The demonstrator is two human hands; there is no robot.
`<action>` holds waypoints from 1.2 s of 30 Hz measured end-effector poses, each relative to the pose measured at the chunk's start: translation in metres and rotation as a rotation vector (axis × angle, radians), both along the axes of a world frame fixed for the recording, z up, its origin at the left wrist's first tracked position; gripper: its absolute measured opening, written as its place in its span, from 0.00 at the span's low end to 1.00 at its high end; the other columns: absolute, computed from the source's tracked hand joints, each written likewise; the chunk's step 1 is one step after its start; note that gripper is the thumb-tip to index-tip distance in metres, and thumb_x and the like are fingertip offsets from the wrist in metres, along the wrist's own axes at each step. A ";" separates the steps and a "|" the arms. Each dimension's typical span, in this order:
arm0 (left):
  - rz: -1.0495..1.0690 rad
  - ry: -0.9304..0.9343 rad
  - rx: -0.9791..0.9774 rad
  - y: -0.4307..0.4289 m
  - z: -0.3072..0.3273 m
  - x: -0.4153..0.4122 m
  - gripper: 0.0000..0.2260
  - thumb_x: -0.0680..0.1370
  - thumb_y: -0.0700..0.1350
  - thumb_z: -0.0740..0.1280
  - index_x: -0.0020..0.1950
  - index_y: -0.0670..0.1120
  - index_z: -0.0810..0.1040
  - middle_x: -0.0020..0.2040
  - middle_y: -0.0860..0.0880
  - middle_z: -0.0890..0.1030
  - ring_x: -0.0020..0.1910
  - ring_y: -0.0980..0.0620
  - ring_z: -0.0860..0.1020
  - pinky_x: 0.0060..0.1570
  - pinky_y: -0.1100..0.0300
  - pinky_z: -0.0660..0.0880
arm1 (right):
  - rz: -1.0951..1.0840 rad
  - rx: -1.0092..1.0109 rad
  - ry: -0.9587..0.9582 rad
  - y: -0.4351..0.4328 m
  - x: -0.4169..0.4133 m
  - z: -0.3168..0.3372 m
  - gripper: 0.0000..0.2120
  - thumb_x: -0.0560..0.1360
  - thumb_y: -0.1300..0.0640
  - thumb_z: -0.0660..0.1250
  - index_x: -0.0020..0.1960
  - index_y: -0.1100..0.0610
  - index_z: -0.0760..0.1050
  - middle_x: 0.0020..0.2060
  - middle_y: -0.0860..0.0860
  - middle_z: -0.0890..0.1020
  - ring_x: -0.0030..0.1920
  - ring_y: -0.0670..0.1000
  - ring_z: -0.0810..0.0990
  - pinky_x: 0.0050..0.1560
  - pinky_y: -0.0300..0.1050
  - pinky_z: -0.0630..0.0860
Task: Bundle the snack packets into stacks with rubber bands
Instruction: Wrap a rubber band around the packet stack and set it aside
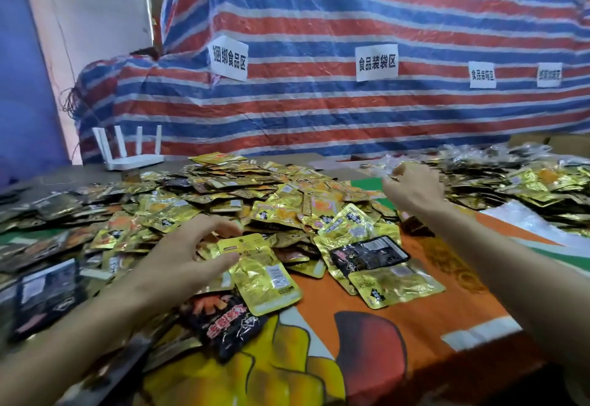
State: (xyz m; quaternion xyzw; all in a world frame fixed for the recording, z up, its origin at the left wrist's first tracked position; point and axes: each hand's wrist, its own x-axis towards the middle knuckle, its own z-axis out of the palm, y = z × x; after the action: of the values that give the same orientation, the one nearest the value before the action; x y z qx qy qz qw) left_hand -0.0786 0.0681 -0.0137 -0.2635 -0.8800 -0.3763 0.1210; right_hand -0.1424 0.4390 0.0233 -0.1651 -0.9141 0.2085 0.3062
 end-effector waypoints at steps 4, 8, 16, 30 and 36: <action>-0.046 -0.095 -0.284 -0.028 -0.003 0.009 0.22 0.69 0.63 0.76 0.59 0.65 0.74 0.62 0.68 0.69 0.61 0.74 0.66 0.62 0.63 0.67 | 0.642 -0.058 -0.234 -0.082 0.036 0.003 0.17 0.77 0.45 0.71 0.54 0.58 0.82 0.50 0.53 0.85 0.48 0.49 0.82 0.49 0.46 0.81; -0.111 -0.141 -0.566 -0.052 -0.007 0.020 0.32 0.65 0.67 0.73 0.67 0.71 0.68 0.70 0.68 0.61 0.69 0.68 0.59 0.71 0.57 0.61 | 0.728 0.091 -0.487 -0.152 0.062 -0.020 0.33 0.71 0.27 0.65 0.47 0.59 0.78 0.39 0.49 0.82 0.40 0.51 0.80 0.40 0.46 0.76; 0.209 -0.009 -0.703 -0.082 -0.013 0.040 0.54 0.54 0.82 0.64 0.77 0.66 0.54 0.76 0.59 0.54 0.76 0.57 0.52 0.75 0.52 0.55 | 0.592 0.309 -0.775 -0.210 0.079 -0.037 0.71 0.46 0.11 0.57 0.78 0.53 0.57 0.76 0.59 0.64 0.73 0.62 0.66 0.69 0.60 0.69; 0.334 -0.145 -0.893 -0.076 0.001 0.046 0.24 0.74 0.55 0.64 0.69 0.50 0.68 0.62 0.50 0.71 0.61 0.47 0.74 0.57 0.51 0.74 | 0.720 0.405 -0.624 -0.217 0.085 -0.027 0.23 0.73 0.48 0.70 0.64 0.57 0.74 0.52 0.56 0.80 0.51 0.56 0.80 0.50 0.52 0.82; 0.439 0.083 -0.974 -0.056 -0.008 0.063 0.09 0.83 0.47 0.58 0.61 0.49 0.72 0.56 0.47 0.74 0.58 0.42 0.75 0.46 0.50 0.66 | 0.713 0.433 -0.441 -0.213 0.090 -0.025 0.15 0.77 0.53 0.60 0.62 0.52 0.75 0.45 0.52 0.81 0.44 0.55 0.81 0.41 0.50 0.81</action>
State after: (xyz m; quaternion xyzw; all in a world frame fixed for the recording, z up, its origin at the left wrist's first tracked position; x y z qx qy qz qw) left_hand -0.0153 0.0116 -0.0220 -0.1135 -0.9816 0.1204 0.0953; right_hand -0.0521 0.2260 -0.0016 0.1863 -0.9794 0.0651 0.0416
